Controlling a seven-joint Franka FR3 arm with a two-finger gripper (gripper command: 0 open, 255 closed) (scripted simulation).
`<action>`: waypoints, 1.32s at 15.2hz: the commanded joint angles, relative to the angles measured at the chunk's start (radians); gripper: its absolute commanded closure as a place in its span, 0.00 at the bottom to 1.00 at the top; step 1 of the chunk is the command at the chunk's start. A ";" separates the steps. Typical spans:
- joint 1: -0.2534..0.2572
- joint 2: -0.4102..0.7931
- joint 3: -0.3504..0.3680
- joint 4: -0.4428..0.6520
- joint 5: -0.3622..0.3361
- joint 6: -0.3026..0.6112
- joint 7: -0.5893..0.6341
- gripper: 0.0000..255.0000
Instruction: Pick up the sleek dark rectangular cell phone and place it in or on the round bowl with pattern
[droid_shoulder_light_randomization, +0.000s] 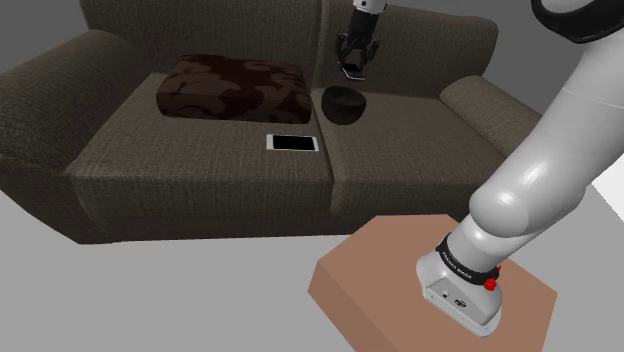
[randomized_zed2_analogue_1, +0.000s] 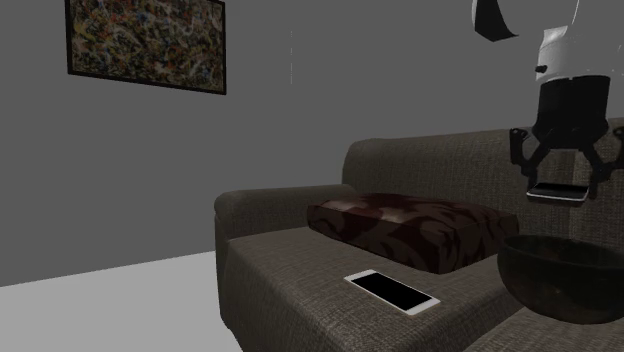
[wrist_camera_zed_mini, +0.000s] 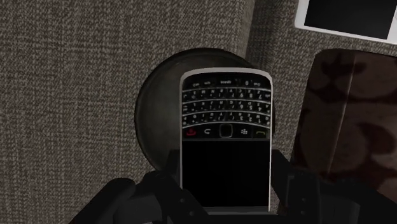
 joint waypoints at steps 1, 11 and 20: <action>-0.005 0.006 -0.004 -0.014 0.001 0.019 -0.012 1.00; -0.005 0.028 -0.004 -0.121 0.002 0.148 -0.019 1.00; -0.004 0.037 -0.004 -0.143 0.003 0.178 -0.020 1.00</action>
